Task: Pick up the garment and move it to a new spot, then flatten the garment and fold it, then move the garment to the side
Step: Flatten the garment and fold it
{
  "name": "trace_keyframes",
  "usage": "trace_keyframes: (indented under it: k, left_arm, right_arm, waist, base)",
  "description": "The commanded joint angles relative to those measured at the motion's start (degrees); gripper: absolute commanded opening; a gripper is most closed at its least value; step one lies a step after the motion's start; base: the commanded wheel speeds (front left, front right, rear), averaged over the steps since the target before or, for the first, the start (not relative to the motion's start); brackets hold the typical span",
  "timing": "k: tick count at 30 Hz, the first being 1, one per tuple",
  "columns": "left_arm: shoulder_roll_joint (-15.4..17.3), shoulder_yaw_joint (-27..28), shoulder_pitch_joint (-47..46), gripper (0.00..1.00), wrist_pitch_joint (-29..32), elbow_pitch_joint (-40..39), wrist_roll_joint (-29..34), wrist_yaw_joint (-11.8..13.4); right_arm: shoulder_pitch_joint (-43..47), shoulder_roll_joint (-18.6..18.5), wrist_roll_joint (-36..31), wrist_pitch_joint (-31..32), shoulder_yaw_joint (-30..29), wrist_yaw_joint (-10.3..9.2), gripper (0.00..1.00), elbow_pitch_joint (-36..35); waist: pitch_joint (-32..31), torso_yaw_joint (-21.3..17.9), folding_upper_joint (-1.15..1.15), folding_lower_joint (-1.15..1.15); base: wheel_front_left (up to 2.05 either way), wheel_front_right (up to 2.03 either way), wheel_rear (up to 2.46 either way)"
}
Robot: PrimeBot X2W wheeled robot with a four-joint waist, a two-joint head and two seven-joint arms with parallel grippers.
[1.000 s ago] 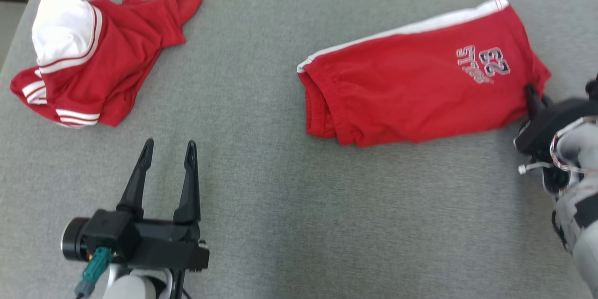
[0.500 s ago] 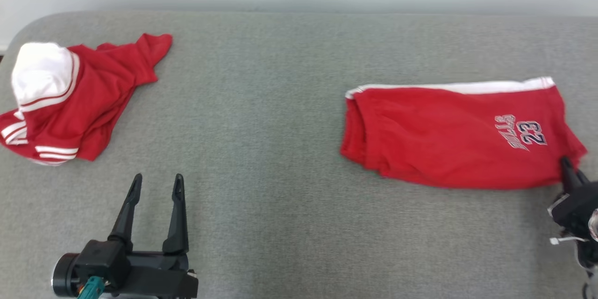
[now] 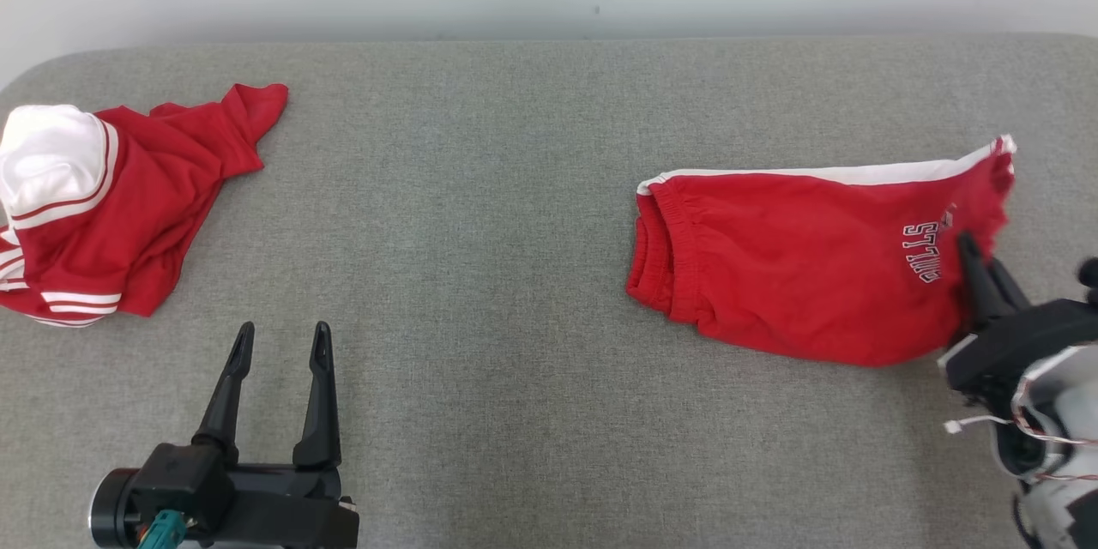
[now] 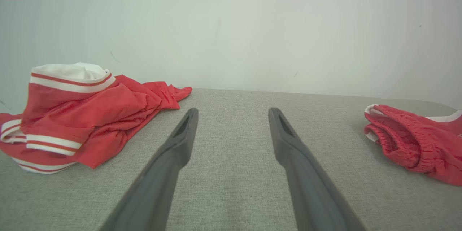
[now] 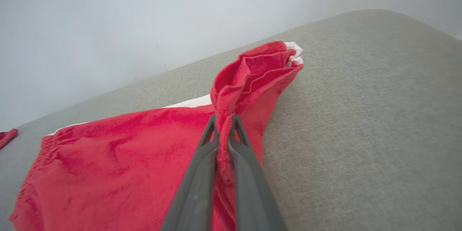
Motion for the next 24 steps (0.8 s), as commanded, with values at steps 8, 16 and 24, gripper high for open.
trace_keyframes:
  k: [8,16,24]
  left_arm:
    - [0.1,-0.3,0.2,1.00,-0.2,0.0,-0.1,0.0]
    - [-0.1,-1.1,-0.5,1.00,-0.2,-0.1,-0.6,0.1]
    - [-0.3,-1.9,-1.2,1.00,-0.2,0.6,-1.1,0.0]
  right_arm:
    - [2.0,4.1,-3.8,1.0,4.0,-0.14,0.00,-10.8]
    - [5.5,8.7,-8.7,4.3,5.8,-0.14,0.00,-19.1]
    - [8.4,12.1,-13.2,6.3,7.8,-0.14,0.00,-17.3]
  waist:
    - [0.2,1.2,0.00,0.00]
    - [0.7,3.7,0.00,0.00]
    - [1.2,5.3,0.00,0.00]
  base:
    - [0.00,0.00,0.00]
    - [0.00,0.00,0.00]
    - [0.00,0.00,0.00]
